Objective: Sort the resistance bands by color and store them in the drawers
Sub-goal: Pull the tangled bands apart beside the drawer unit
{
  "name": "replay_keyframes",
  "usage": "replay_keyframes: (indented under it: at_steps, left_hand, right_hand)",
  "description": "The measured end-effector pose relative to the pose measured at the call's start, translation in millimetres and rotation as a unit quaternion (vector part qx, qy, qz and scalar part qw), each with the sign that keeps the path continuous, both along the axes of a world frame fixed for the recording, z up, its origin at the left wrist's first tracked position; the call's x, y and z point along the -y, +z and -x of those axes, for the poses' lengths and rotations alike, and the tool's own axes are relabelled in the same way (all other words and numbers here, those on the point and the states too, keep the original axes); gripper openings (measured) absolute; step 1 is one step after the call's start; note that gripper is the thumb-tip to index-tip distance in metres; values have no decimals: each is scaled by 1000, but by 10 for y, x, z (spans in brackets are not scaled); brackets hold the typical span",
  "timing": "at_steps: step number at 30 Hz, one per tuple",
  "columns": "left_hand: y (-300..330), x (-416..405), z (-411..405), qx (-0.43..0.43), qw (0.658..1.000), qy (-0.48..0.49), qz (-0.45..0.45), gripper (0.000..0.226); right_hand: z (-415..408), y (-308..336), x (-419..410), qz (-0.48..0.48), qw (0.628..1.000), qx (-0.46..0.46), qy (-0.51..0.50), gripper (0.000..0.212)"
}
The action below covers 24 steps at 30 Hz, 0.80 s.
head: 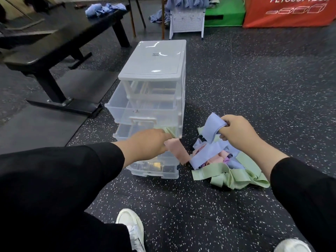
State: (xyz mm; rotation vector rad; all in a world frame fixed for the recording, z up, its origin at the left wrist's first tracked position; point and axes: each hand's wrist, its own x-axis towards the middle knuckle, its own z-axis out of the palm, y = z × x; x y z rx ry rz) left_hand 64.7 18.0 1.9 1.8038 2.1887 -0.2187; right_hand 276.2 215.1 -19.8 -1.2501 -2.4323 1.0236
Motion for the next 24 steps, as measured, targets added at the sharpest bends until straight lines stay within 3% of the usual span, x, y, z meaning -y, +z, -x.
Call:
replay_keyframes:
  at_steps: [6, 12, 17, 24]
  left_hand:
    - [-222, -79, -1, -71, 996, -30, -33, 41]
    - [-284, -286, -86, -113, 993, -28, -34, 26]
    - [-229, -324, -194, -147, 987, -28, -52, 23]
    - [-268, -239, -173, -109, 991, 2, -84, 21]
  right_hand:
    - [-78, -103, -187, -10, 996, 85, -37, 20]
    - [-152, -251, -294, -6, 976, 218, 5, 57]
    - [109, -171, 35, 13, 978, 189, 92, 54]
    - [594, -159, 455, 95, 974, 100, 177, 54]
